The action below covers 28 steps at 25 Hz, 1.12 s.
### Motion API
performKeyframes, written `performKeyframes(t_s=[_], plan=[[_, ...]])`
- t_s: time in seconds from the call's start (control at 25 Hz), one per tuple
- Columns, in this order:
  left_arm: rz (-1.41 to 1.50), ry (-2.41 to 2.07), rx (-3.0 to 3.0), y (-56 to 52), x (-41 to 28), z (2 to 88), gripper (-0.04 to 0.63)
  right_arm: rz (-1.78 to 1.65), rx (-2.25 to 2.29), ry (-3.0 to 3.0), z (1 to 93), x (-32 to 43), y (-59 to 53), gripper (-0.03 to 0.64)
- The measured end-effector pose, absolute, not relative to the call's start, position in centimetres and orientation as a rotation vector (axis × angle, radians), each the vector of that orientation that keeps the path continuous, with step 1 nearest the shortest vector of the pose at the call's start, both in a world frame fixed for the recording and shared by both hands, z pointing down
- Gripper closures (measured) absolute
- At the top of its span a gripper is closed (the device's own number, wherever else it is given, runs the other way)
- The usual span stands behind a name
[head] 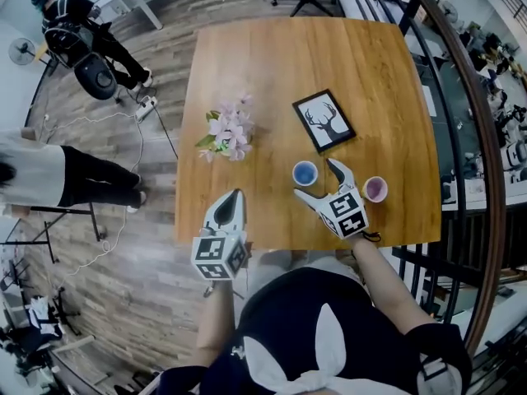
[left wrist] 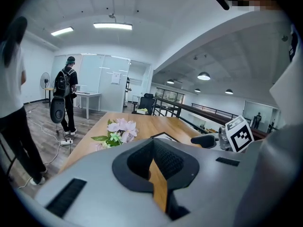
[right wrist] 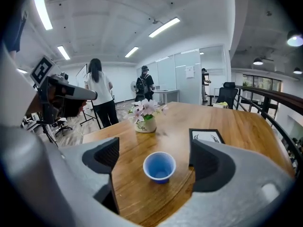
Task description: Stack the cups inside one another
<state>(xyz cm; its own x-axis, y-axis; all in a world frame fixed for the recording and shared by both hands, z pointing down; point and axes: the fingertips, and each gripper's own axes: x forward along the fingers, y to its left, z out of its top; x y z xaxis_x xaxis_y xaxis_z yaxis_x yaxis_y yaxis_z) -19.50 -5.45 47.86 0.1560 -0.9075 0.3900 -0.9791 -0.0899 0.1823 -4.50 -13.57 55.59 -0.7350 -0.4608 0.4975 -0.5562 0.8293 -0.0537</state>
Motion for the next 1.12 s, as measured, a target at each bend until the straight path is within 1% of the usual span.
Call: performKeyframes(t_s=[0.8,1.12], plan=[[0.231,-1.903,1.914,-4.5,-23.2,48.6,0.580,0.298,0.602,-2.392,64.6,-7.3,-15.0,0.149],[0.193,-1.936,1.885,-4.8,-23.8,48.8,0.580,0.304,0.550,-2.377,66.1,-7.6,-15.1,0.150]])
